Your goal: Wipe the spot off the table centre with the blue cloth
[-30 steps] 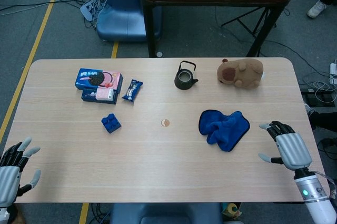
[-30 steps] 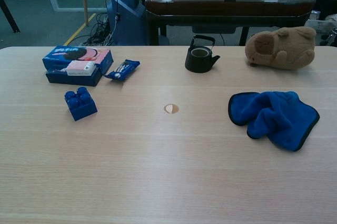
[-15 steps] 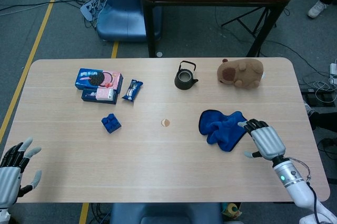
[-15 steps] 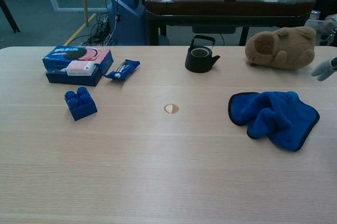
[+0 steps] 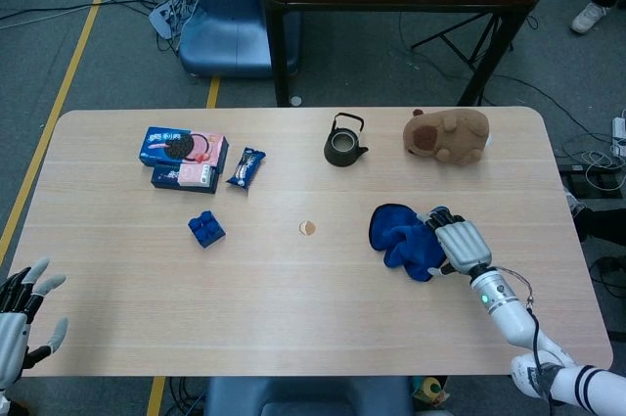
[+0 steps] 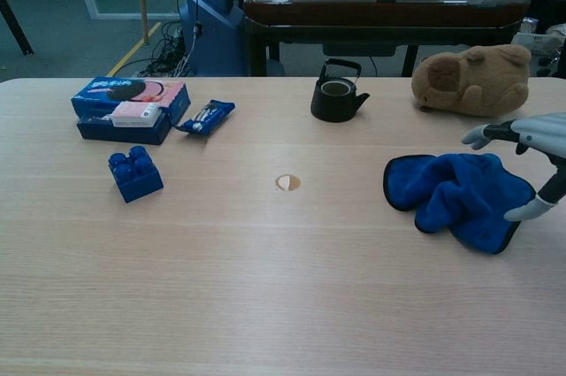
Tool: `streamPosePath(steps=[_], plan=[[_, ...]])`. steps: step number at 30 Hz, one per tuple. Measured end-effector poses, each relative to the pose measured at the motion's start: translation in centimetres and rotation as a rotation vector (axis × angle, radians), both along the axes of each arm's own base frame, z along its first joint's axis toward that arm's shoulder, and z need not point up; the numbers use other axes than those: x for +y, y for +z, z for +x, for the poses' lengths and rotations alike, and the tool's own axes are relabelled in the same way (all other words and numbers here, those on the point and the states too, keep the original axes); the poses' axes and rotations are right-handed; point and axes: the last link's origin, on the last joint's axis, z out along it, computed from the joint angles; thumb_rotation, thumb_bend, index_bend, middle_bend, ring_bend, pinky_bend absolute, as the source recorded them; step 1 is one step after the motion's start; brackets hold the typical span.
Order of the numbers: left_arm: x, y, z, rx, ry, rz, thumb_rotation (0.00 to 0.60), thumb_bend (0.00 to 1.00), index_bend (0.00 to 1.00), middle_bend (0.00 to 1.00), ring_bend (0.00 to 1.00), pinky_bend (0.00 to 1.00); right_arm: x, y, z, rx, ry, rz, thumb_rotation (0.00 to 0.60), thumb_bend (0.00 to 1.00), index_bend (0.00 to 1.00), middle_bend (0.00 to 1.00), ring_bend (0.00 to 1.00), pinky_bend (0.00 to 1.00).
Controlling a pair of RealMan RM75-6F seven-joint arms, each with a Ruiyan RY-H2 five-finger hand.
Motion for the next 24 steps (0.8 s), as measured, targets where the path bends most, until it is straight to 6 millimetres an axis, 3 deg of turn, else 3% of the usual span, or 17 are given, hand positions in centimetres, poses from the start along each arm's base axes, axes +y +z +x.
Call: streamPosePath(steps=[5,7,8,10,13,16,18,24], plan=[[0.0,0.0,-0.2,0.001,0.005,-0.001,0.6,0.36,0.22,0.05,0.04,0.05,-1.8,-1.8,0.2,0.022,-0.022,0.03,0.6,0.02,0.1,0.18,0.1,0.23],[0.0,0.1,-0.3,0.0,0.007,0.001,0.6,0.36,0.22,0.05,0.04,0.05,-2.3,-2.4,0.4,0.032,-0.029,0.042,0.6,0.07,0.14,0.2,0.11,0.23],[0.0,0.1,-0.3,0.001,0.008,0.002,0.6,0.36,0.22,0.05,0.04,0.05,-2.7,-2.8,0.5,0.039,-0.032,0.044,0.6,0.15,0.19,0.24,0.13,0.24],[-0.1,0.2,-0.4,0.001,0.01,0.004,0.6,0.36,0.22,0.05,0.04,0.05,-3.3,-3.3,0.7,0.051,-0.028,0.044,0.6,0.28,0.3,0.31,0.21,0.31],[-0.2,0.3,-0.5,0.001,0.015,0.009,0.6,0.36,0.22,0.05,0.04,0.05,-4.1,-4.0,1.2,0.067,-0.009,0.037,0.6,0.47,0.52,0.48,0.42,0.57],[-0.2,0.4,-0.6,0.001,0.021,0.013,0.6,0.36,0.22,0.05,0.04,0.05,-4.8,-4.6,2.0,0.064,0.018,0.03,0.6,0.58,0.68,0.62,0.57,0.75],[-0.3,0.5,-0.6,0.001,0.023,0.015,0.6,0.36,0.22,0.05,0.04,0.05,-5.0,-4.6,2.5,0.042,0.03,0.021,0.6,0.63,0.73,0.66,0.62,0.8],[-0.3,0.6,-0.7,0.003,0.025,0.017,0.6,0.36,0.22,0.05,0.04,0.05,-5.9,-4.1,5.9,-0.096,0.085,-0.017,0.6,0.64,0.74,0.67,0.66,0.84]])
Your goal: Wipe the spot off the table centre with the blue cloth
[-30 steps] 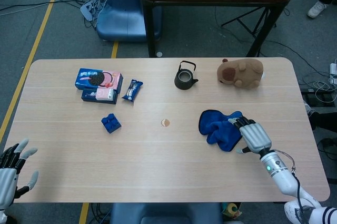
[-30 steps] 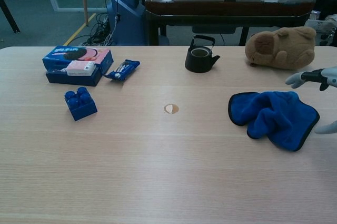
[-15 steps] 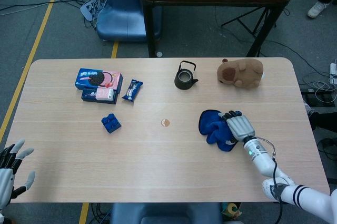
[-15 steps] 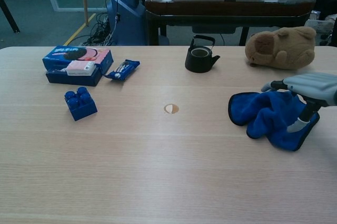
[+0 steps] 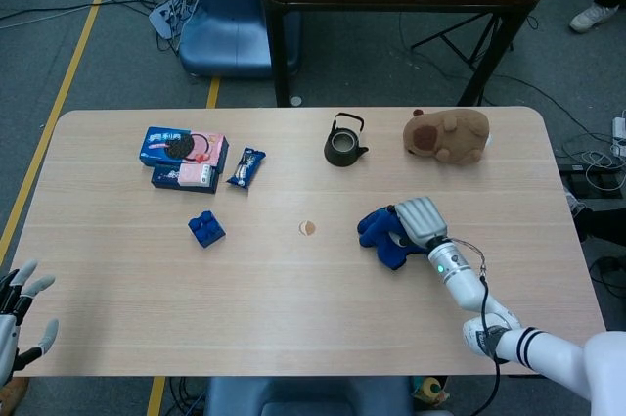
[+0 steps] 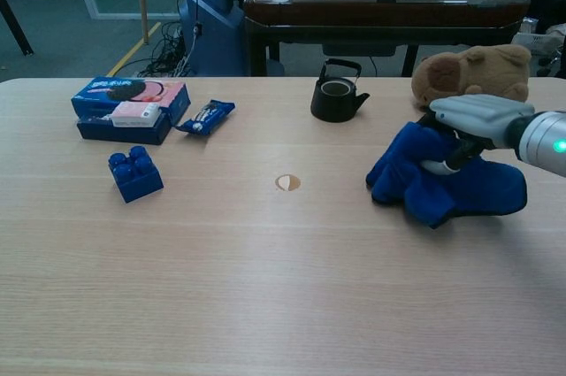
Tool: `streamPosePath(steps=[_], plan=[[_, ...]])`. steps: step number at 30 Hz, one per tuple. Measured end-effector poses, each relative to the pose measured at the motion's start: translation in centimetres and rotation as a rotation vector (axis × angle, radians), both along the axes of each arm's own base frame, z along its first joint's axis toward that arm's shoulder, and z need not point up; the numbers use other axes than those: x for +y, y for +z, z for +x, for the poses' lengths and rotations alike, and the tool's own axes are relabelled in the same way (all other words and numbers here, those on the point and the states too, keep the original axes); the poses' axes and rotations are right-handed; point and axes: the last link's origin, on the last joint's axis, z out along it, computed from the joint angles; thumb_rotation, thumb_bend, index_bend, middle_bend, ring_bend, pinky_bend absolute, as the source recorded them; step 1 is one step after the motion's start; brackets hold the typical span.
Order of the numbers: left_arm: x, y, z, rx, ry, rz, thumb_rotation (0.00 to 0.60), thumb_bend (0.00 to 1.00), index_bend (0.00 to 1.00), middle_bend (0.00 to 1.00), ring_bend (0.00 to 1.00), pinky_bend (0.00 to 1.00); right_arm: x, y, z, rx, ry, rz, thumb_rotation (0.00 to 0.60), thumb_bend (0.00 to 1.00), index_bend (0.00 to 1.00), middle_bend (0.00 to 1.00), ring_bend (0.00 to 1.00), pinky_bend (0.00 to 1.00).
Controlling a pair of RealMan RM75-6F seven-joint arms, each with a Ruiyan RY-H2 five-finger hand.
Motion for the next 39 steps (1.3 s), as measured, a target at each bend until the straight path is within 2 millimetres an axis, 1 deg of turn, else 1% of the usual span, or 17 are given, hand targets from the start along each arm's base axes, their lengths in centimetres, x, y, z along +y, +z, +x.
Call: streamPosePath(steps=[5,10,12,17,20,26,35,39], plan=[[0.0,0.1,0.0,-0.001,-0.002,0.0,0.6,0.36,0.22,0.05,0.04,0.05,-1.0,0.8,4.5,-0.101,0.093,-0.026,0.6,0.64,0.74,0.67,0.66,0.85],[-0.1,0.1,0.0,-0.003,-0.002,0.003,0.6,0.36,0.22,0.05,0.04,0.05,-1.9,0.9,8.6,-0.164,0.16,-0.036,0.6,0.64,0.74,0.66,0.66,0.85],[-0.2,0.2,-0.1,-0.003,0.0,0.003,0.6,0.36,0.22,0.05,0.04,0.05,-2.2,0.3,10.3,-0.181,0.179,-0.033,0.6,0.64,0.74,0.66,0.66,0.85],[-0.3,0.4,-0.2,-0.005,0.002,0.009,0.6,0.36,0.22,0.05,0.04,0.05,-2.6,-1.7,13.0,-0.203,0.188,-0.007,0.6,0.63,0.74,0.66,0.66,0.85],[-0.4,0.5,-0.3,-0.007,0.005,0.015,0.6,0.36,0.22,0.05,0.04,0.05,-2.9,-3.1,14.1,-0.202,0.19,0.004,0.6,0.62,0.74,0.66,0.66,0.85],[-0.5,0.5,-0.5,-0.01,0.008,0.016,0.6,0.36,0.22,0.05,0.04,0.05,-3.5,-6.2,15.5,-0.155,0.191,0.019,0.6,0.62,0.74,0.66,0.66,0.85],[-0.7,0.9,-0.8,-0.013,0.02,0.034,0.6,0.36,0.23,0.05,0.04,0.05,-3.8,-10.9,15.7,-0.038,0.169,0.065,0.6,0.62,0.74,0.64,0.65,0.85],[-0.8,1.0,-1.0,-0.014,0.027,0.038,0.6,0.36,0.23,0.05,0.04,0.05,-3.6,-12.4,15.5,0.006,0.169,0.086,0.6,0.62,0.74,0.64,0.65,0.85]])
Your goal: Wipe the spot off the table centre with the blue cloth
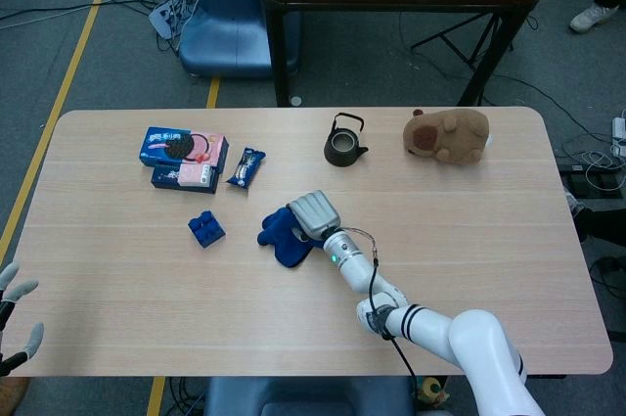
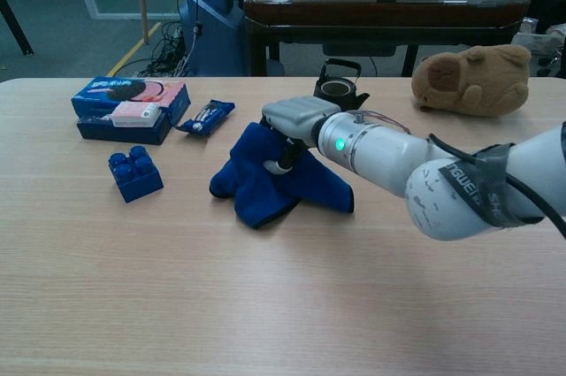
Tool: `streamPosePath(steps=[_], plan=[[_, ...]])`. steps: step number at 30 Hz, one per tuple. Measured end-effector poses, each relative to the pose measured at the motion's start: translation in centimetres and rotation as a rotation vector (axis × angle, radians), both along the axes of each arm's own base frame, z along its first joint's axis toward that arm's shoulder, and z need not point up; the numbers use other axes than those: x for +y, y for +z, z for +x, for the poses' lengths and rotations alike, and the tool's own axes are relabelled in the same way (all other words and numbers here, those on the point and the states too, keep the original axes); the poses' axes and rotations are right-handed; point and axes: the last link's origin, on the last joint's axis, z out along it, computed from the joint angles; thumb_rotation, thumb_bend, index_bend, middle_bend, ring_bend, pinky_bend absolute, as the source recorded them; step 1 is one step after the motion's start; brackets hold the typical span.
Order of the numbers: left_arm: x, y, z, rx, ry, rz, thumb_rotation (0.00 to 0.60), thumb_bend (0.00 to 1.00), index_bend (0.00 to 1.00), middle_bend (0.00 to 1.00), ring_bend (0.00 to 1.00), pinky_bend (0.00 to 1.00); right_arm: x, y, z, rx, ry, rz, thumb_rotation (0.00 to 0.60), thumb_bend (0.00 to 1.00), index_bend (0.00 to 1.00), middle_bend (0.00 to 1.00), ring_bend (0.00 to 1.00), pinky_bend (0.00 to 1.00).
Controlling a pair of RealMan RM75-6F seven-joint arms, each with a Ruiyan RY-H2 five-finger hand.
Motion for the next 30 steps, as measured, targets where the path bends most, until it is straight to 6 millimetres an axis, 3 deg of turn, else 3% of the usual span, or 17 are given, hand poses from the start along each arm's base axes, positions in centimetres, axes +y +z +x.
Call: streamPosePath(steps=[10,22,30], plan=[[0.0,-0.1,-0.1,0.002,0.0,-0.002,0.6,0.36,0.23,0.05,0.04,0.05,-1.1,-0.3,-2.1,0.08,-0.036,-0.019,0.6,0.62,0.74,0.64,0.65,0.85],[0.1,-0.1,-0.2,0.003,0.003,-0.003,0.6,0.36,0.23,0.05,0.04,0.05,-3.8,1.9,-5.9,0.142,-0.153,-0.103,0.6,0.62,0.74,0.64,0.65,0.85],[0.1,-0.1,-0.2,0.004,0.004,-0.001,0.6,0.36,0.23,0.05,0.04,0.05,-2.3,0.4,-4.4,0.113,-0.105,-0.043,0.6,0.62,0.74,0.64,0.65,0.85]])
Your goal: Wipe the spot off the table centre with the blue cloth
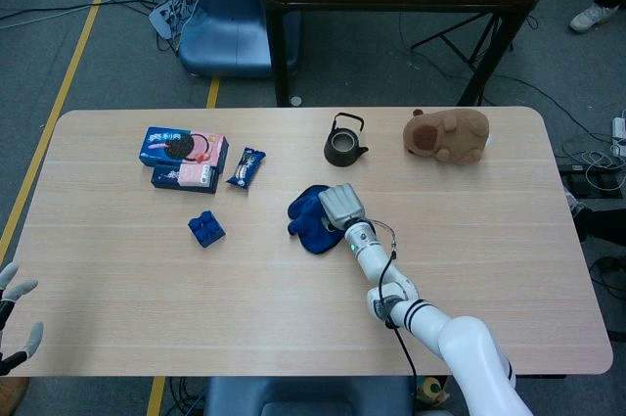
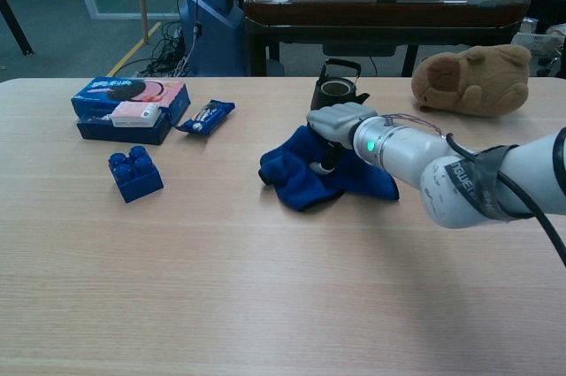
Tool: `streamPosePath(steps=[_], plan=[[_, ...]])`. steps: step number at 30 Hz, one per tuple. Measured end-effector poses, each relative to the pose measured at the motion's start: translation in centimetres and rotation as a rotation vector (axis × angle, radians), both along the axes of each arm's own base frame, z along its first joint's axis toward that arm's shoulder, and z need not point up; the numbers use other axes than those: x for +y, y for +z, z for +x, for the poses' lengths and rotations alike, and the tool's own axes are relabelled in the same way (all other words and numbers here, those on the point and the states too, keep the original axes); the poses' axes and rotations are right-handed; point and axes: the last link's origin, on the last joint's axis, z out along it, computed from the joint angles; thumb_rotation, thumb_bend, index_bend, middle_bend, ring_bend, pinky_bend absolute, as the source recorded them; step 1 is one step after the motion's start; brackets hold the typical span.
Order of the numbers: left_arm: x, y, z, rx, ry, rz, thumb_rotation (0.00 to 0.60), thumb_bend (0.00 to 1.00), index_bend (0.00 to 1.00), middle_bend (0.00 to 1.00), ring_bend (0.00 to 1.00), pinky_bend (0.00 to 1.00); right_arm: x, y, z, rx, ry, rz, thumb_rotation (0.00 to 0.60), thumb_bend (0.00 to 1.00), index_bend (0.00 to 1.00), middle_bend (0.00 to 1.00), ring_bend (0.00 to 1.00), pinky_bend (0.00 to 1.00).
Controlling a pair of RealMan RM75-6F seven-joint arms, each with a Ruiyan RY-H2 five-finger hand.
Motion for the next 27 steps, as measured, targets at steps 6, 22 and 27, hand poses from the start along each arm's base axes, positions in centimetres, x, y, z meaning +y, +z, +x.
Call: streamPosePath(steps=[6,22,27], plan=[[-0.1,0.0,0.0,0.0,0.0,0.001,0.6,0.36,0.23,0.05,0.04,0.05,2.1,-1.4,2.0,-0.036,0.076,0.075,0.6,0.61,0.74,0.64,0.65,0.85],[0.0,-0.2,0.2,0.001,-0.006,-0.006,0.6,0.36,0.23,0.05,0.04,0.05,6.0,-1.7,3.7,-0.047,0.227,0.17,0.6,0.61,0.74,0.64,0.65,0.85],[0.0,-0.3,0.2,0.001,-0.007,-0.011,0.6,0.36,0.23,0.05,0.04,0.05,4.2,-0.7,1.9,0.01,0.195,0.11,0.6,0.61,0.74,0.64,0.65,0.85]])
